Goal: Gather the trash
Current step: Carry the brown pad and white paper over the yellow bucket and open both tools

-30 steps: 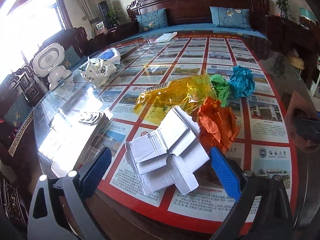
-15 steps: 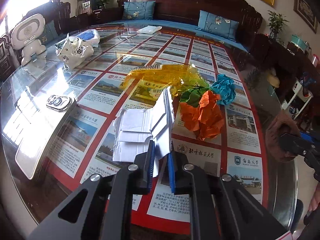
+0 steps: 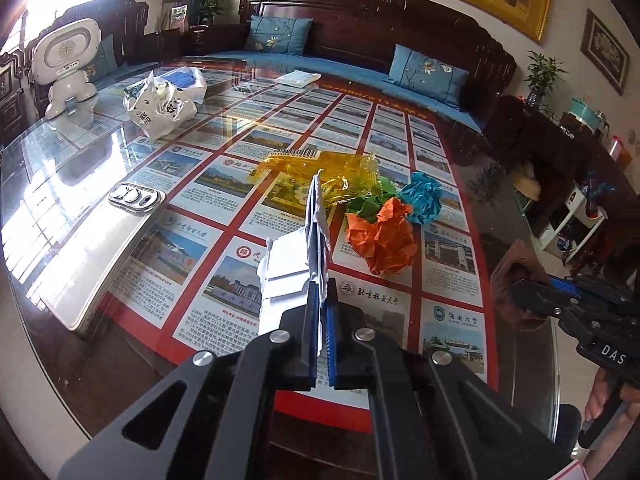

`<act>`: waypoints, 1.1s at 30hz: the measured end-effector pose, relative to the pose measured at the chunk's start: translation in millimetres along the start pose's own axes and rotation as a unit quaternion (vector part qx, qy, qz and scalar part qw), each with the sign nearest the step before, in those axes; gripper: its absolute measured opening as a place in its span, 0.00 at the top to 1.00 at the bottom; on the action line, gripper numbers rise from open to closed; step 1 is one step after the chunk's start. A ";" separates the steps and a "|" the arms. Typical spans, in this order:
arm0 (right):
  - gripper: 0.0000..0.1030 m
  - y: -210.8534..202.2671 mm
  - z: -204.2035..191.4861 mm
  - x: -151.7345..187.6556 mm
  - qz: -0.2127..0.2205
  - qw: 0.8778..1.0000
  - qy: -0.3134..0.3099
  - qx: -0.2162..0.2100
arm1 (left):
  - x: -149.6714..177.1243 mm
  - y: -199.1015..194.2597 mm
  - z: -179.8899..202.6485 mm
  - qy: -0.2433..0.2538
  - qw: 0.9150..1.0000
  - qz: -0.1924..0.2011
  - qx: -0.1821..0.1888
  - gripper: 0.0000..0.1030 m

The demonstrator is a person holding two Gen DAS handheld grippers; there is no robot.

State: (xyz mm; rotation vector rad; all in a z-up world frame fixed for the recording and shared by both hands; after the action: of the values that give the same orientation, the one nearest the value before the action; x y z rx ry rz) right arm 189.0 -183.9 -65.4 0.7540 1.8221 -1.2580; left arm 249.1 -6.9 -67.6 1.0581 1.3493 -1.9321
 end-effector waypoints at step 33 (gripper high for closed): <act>0.84 -198.7 185.0 91.6 0.032 0.977 0.107 0.182 | 55.4 12.7 327.1 0.124 0.942 -0.111 0.291 0.97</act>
State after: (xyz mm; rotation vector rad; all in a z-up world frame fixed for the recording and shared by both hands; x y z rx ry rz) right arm 29.3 -420.9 -86.5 1.1786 1.7344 -1.5401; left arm 134.7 -318.5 -59.9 1.5208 1.0719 -2.5250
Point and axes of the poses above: each gripper's, at about its wrist camera, not at the fingertips, and y roughly the way its jaws point, z to its right, x to its underside, the point moved 5 cm from there along y, roughly the way its jaws point, and after that the axes turned 15 degrees about z, right-handed, at the moved point
